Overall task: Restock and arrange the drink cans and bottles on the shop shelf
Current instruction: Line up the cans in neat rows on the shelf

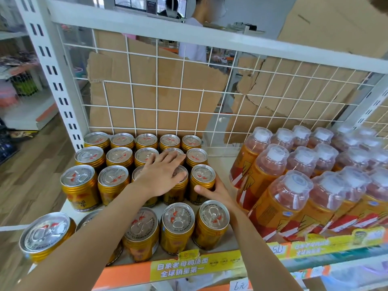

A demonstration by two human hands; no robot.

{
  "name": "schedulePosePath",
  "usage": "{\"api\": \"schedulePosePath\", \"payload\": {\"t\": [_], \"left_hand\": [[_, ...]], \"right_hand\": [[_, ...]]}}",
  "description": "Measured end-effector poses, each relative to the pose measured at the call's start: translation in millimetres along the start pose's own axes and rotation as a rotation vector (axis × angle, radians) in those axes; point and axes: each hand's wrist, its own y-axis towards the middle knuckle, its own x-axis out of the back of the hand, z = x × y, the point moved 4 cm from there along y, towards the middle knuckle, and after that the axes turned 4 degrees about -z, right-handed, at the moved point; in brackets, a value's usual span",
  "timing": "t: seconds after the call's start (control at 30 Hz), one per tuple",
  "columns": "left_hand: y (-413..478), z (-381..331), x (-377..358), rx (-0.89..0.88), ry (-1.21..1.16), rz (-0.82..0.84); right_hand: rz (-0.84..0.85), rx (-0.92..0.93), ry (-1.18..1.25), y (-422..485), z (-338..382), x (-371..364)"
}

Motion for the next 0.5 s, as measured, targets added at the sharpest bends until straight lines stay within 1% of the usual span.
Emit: {"api": "schedulePosePath", "payload": {"t": [0.17, 0.23, 0.33, 0.43, 0.5], "left_hand": [[-2, -1, 3, 0.009, 0.000, 0.022], [-1, -1, 7, 0.025, -0.105, 0.026], [-5, 4, 21, 0.054, -0.346, -0.057], [-25, 8, 37, 0.075, -0.352, -0.162], [-45, 10, 47, 0.084, -0.335, -0.187]], "right_hand": [[0.039, -0.024, -0.077, 2, -1, 3], [0.044, -0.026, -0.068, -2, 9, 6], [-0.049, 0.005, -0.056, -10, 24, 12], [-0.111, 0.067, -0.041, -18, 34, 14], [-0.135, 0.136, -0.114, -23, 44, 17]]}}
